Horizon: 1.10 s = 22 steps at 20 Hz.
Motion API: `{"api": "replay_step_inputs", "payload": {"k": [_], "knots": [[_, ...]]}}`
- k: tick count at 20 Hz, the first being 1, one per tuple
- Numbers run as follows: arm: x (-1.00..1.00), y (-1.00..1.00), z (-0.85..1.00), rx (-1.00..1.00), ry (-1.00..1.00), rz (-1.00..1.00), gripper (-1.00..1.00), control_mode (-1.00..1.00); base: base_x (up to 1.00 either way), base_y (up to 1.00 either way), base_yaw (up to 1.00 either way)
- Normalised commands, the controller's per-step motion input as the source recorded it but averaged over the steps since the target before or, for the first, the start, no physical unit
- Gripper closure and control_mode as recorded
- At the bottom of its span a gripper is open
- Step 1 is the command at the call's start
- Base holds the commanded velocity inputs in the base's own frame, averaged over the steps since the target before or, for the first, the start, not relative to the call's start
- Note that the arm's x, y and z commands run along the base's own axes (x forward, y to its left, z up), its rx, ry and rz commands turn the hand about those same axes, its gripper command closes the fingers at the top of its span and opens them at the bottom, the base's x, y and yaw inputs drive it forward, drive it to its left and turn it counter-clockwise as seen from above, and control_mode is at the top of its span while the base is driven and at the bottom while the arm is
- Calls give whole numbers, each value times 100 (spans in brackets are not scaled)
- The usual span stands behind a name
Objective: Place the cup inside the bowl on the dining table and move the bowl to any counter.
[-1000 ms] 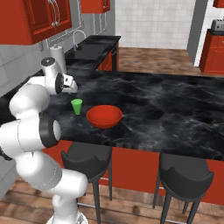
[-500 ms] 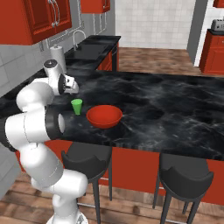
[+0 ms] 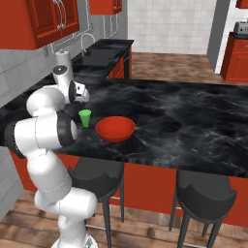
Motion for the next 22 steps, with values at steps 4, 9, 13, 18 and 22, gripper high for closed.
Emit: {"api": "replay_step_inputs", "payload": {"k": [4, 9, 13, 18, 22], "knots": [[7, 7, -8, -1, 3, 0, -100, -100, 0, 0, 0], [2, 0, -5, -8, 4, 0, -100, -100, 0, 0, 0], [0, 1, 0, -13, 7, 0, -100, -100, 0, 0, 0], [0, 10, 0, -7, 5, 0, -100, -100, 0, 0, 0], [1, 12, -13, 0, 4, 0, -100, -100, 0, 0, 0]]}}
